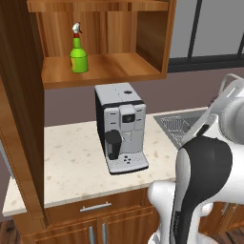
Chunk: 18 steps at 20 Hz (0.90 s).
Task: Move the cutting board and knife to the sink. Then move spray from the cabinet to the counter.
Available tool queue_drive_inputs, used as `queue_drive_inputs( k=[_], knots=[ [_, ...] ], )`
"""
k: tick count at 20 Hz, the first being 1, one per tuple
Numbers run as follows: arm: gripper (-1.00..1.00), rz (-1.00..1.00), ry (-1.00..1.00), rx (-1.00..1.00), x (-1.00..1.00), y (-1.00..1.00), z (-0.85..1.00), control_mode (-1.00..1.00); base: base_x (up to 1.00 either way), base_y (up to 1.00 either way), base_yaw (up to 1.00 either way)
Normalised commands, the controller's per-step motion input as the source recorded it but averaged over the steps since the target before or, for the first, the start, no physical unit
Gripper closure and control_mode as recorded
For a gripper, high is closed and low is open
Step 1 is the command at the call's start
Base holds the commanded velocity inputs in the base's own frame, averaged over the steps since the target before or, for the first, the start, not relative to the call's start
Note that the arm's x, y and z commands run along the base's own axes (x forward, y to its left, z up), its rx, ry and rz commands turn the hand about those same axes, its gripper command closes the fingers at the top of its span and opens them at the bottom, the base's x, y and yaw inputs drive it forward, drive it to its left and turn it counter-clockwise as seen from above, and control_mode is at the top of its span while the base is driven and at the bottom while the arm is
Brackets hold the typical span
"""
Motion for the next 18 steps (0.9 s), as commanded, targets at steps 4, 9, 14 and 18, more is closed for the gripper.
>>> queue_drive_inputs(
  k=[4,9,14,18],
  knots=[
    [-1.00,-0.11,-0.11,0.42,0.02,0.24,0.01,-1.00,0.00,0.00,0.00],
    [-1.00,-0.01,-0.06,0.11,0.00,0.23,0.00,-1.00,0.00,0.00,0.00],
    [-1.00,0.00,-0.01,-0.02,0.06,0.00,0.19,-1.00,0.00,0.00,0.00],
    [-1.00,0.00,0.00,-0.24,0.01,0.00,0.75,-1.00,0.00,0.00,0.00]
  ],
)
